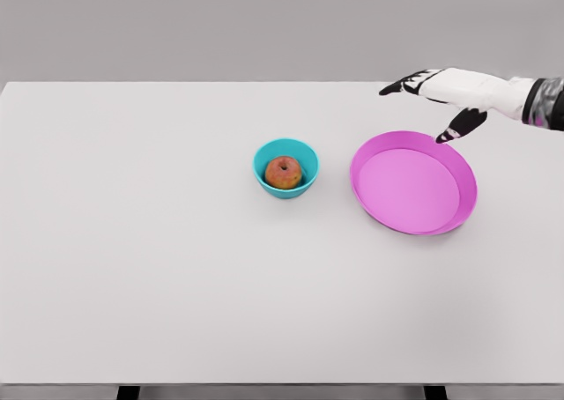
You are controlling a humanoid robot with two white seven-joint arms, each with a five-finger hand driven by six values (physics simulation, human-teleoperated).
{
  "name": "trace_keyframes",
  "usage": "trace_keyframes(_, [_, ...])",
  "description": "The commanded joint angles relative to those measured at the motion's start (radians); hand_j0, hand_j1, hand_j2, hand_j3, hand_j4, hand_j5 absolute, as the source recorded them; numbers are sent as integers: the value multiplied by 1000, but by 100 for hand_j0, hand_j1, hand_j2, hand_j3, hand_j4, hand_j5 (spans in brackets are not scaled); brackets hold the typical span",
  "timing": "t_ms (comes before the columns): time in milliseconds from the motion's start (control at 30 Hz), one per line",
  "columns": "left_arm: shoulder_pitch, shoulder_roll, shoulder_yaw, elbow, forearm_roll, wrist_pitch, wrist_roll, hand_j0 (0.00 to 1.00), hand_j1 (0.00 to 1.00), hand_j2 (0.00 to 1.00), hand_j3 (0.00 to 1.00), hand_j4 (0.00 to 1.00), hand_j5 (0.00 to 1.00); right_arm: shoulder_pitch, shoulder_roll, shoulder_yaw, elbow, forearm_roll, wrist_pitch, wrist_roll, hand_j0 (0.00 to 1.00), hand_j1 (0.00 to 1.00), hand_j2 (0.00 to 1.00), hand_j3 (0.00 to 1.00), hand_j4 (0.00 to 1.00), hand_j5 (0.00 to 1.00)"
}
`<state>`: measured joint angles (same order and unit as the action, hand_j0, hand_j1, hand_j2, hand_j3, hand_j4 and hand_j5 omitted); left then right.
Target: Put the apple from the pink plate into the blue bowl with your right arm
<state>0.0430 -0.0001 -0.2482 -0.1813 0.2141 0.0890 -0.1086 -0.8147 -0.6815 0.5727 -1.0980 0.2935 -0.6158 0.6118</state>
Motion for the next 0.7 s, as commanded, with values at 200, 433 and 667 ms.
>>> trace_keyframes(200, [0,0,0,0,1,0,0,100,100,100,100,100,100,192,-9,-386,-16,-8,5,-1,100,100,100,100,100,100])
trace_keyframes(433, [0,0,0,0,-1,0,0,100,100,100,100,100,100,226,-4,-386,-14,-4,5,-1,100,100,100,100,100,100])
trace_keyframes(667, [0,0,-2,0,2,3,-2,100,100,100,100,100,100,226,-3,-384,-13,-1,5,-1,100,100,100,100,100,100])
